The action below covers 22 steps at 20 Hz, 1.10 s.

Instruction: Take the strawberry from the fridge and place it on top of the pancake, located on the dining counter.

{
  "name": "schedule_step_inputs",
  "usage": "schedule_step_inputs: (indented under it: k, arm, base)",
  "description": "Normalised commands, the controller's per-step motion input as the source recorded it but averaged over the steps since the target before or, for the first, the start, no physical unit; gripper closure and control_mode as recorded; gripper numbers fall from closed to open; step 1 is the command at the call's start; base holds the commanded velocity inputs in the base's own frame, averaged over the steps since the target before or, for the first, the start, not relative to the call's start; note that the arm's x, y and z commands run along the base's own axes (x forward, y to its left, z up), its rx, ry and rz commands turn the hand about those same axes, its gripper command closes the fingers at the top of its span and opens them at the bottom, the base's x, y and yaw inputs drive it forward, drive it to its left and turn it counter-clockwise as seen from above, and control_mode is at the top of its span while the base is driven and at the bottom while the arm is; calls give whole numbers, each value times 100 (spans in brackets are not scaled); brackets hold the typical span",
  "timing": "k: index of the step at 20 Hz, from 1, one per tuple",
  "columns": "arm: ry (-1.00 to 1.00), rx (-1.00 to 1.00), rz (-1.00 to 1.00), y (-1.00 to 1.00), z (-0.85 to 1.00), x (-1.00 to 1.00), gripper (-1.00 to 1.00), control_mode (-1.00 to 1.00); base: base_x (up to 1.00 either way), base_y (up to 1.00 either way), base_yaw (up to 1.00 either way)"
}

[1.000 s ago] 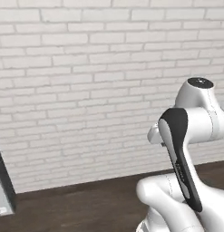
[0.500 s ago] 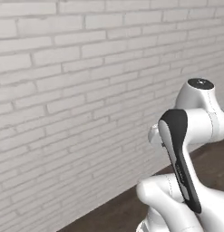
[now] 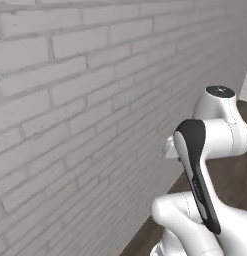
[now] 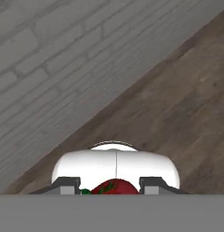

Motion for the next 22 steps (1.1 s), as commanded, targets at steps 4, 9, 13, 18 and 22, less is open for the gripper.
schedule_step_inputs:
  k: [4,9,13,18,22]
  arm:
    - [0,0,0,0,0,0,100,100]
    - [0,0,0,0,0,0,100,100]
    - [0,0,0,0,0,0,100,100]
    - [0,0,0,0,0,0,100,100]
    - [0,0,0,0,0,0,100,100]
  base:
    - [83,0,-65]
    - [74,-1,-68]
    - [71,-1,-69]
    - [66,-1,-70]
    - [74,-5,-67]
